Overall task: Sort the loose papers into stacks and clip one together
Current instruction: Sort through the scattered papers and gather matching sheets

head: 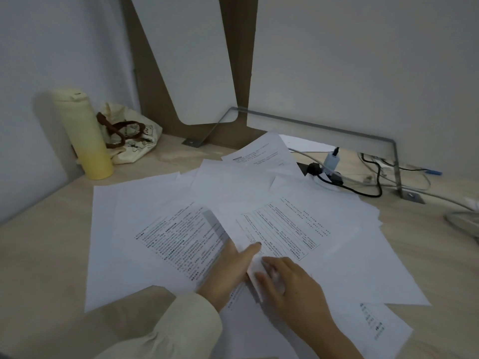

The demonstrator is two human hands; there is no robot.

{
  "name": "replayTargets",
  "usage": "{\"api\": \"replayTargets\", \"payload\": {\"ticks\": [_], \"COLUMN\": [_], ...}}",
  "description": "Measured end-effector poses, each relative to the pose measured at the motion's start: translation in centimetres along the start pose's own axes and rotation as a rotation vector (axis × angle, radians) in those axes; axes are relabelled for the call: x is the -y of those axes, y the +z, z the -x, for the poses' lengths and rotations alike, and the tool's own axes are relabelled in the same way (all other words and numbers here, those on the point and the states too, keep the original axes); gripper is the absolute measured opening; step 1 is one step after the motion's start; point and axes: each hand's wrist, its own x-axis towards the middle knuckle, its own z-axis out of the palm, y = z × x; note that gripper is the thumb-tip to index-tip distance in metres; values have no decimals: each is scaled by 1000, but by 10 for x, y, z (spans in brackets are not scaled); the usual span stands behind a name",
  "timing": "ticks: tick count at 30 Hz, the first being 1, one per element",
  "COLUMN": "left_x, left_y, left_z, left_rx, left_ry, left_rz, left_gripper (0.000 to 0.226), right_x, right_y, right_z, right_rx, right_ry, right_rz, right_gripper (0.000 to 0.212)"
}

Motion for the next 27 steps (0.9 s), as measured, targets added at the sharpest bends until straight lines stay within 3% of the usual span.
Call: {"api": "replayTargets", "payload": {"ticks": [2,4,5,7,9,13,17,19,21,24,27], "left_x": [7,8,7,0,-16,-57,-87,-97,-102,-104,-91], "left_y": [4,3,1,-6,-20,-54,-74,-78,-82,-91,-101], "left_z": [-1,-1,0,1,6,29,49,54,54,48,36], "left_rx": [-67,-123,-131,-107,-26,221,266,264,238,137,-154], "left_ry": [66,128,177,254,310,355,384,405,437,486,542], "left_rz": [-182,-315,-358,-416,-424,-342,-438,-468,-500,-554,-478], "left_gripper": [36,45,46,45,42,37,28,31,32,23,33], "right_x": [3,2,0,-6,-15,-25,-13,-6,-6,-10,-23], "right_y": [-4,-11,-15,-27,-45,-86,-111,-114,-112,-107,-105], "right_z": [4,4,3,-2,-11,-40,-69,-76,-79,-78,-75], "right_rx": [98,207,244,235,138,37,210,350,444,351,181], "right_ry": [-11,-6,6,36,45,47,88,78,90,108,242], "right_rz": [-6,-85,-171,-278,-249,-266,-434,-458,-425,-487,-541], "right_gripper": [100,105,96,55,46,75,102,89,55,13,9]}}
